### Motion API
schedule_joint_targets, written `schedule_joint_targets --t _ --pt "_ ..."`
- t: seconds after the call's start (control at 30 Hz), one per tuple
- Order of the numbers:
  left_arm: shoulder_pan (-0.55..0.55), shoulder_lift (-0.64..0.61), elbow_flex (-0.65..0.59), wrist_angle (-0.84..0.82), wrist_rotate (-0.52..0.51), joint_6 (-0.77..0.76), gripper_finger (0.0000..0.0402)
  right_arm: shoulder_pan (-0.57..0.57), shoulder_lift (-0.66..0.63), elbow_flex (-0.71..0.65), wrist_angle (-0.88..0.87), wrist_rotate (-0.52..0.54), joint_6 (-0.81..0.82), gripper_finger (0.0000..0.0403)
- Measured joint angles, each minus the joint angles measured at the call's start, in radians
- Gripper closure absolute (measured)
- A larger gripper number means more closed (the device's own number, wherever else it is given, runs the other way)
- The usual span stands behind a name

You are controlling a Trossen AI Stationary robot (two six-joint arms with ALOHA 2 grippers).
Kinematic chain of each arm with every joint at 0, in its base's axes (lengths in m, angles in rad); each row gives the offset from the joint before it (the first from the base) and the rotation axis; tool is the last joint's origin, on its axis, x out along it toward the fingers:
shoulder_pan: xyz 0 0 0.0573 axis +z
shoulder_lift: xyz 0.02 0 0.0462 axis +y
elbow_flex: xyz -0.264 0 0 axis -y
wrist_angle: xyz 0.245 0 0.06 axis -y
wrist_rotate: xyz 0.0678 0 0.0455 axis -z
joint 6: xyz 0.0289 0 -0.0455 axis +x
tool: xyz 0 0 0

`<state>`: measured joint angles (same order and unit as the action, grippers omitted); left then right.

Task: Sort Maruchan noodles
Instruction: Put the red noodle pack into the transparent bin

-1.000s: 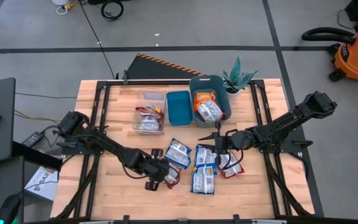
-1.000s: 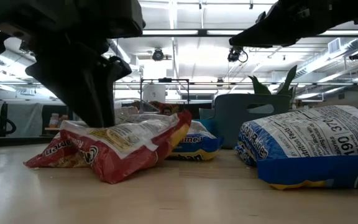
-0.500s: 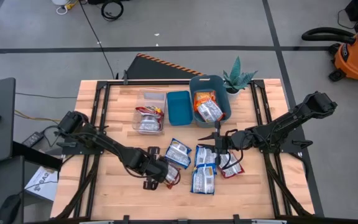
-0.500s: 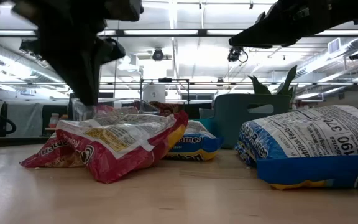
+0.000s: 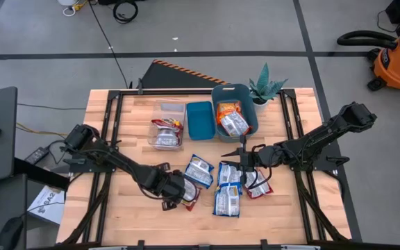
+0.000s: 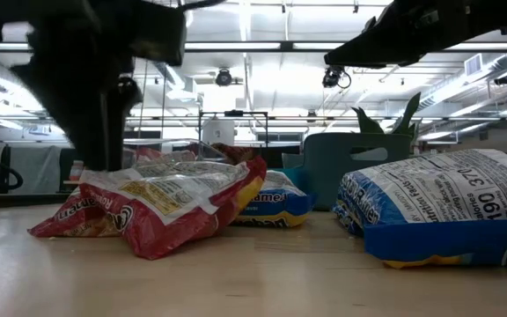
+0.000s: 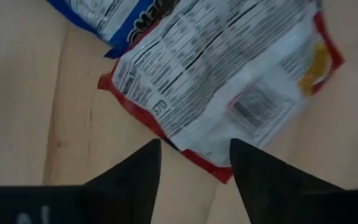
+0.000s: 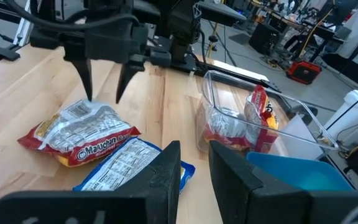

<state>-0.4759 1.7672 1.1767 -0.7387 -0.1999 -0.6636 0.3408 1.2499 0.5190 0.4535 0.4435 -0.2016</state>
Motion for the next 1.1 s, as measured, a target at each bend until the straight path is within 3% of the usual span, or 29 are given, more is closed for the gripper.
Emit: schedule_joint_targets --t 0.13,0.27,0.73,1.0,1.1 --pt "0.016 0.000 -0.038 0.015 -0.013 -0.006 0.0200 -0.001 0.000 0.000 0.001 0.000 -0.005 0.0313" --pt "0.021 0.000 -0.040 0.031 -0.015 -0.006 0.0225 -0.001 0.000 0.000 0.001 0.000 -0.002 0.0313" --pt "0.030 0.000 -0.040 0.103 -0.013 0.047 0.0389 -0.003 0.000 0.000 0.001 0.000 -0.001 0.0313" --pt "0.058 -0.071 -0.006 0.021 -0.014 0.109 0.0397 -0.003 0.000 0.000 0.001 0.000 -0.009 0.0313" --pt "0.083 -0.138 0.026 -0.046 -0.065 0.138 0.0398 -0.003 0.000 0.000 0.001 0.000 -0.011 0.0313"
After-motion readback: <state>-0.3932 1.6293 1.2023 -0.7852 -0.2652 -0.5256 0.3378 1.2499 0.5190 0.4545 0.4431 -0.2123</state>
